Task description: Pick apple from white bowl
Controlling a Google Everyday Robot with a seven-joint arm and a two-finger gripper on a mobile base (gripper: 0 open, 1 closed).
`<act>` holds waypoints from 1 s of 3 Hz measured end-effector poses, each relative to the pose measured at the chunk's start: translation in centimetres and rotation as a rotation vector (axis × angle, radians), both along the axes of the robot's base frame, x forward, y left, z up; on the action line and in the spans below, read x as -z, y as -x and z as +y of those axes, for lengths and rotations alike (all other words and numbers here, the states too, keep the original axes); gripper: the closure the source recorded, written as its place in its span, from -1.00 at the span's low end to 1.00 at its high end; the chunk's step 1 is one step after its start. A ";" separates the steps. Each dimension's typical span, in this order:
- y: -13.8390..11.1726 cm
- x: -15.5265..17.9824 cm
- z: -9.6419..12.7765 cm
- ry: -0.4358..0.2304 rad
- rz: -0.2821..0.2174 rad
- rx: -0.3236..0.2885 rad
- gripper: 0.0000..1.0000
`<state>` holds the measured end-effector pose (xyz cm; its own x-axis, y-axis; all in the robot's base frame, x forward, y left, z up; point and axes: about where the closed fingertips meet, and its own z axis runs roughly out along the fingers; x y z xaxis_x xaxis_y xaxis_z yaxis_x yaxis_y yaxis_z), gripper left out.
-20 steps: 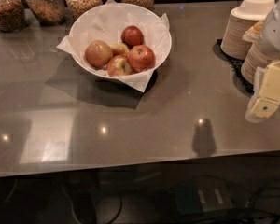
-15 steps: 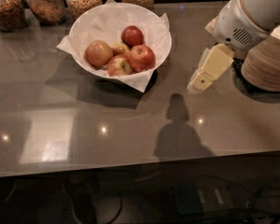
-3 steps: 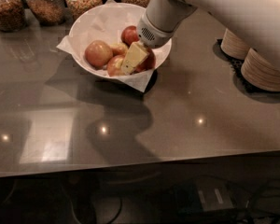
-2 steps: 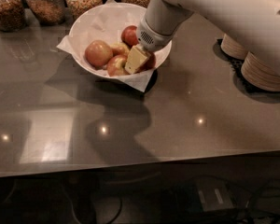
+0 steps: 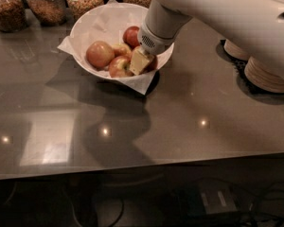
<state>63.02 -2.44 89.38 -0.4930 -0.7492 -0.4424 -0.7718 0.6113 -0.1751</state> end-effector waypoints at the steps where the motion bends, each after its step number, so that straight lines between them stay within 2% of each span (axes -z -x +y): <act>1: 0.1 -1.4 0.0 0.018 -0.039 -0.026 0.83; 2: 0.0 -3.7 -0.4 0.027 -0.089 -0.070 1.00; 3: -0.2 -5.8 -0.8 0.030 -0.127 -0.119 1.00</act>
Offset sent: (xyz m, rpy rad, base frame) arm 0.0020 -0.0093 0.0673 -0.0385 -0.1559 0.1291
